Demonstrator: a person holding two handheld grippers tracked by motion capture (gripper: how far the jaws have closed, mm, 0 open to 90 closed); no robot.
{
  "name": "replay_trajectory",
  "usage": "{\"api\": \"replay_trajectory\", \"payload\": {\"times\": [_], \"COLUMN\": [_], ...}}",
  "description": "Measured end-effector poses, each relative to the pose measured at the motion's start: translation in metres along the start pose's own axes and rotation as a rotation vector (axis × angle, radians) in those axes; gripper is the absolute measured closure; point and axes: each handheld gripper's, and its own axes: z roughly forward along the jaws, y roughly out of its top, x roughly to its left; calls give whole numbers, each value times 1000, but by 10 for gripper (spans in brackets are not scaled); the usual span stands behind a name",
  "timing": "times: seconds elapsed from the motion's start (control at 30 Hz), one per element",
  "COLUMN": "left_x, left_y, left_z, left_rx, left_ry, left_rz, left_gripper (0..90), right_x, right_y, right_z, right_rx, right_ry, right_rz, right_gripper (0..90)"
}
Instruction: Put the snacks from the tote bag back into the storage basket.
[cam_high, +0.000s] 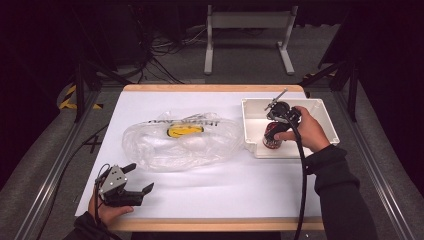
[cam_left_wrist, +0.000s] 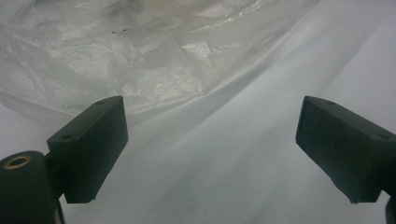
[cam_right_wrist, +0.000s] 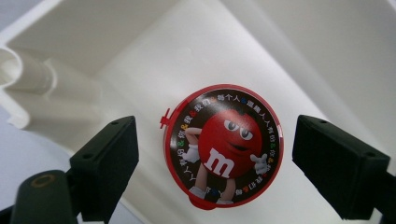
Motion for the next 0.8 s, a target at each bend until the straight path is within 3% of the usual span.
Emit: {"api": "replay_trajectory", "payload": {"times": [0.8], "left_x": [0], "left_y": [0], "left_z": [0], "left_rx": [1], "left_ry": [0], "left_rz": [-2], "left_gripper": [102], "right_x": [5], "right_y": [-17], "right_z": [-29], "right_rx": [-91], "right_ry": [-35], "right_rz": [-14], "right_gripper": [145]}}
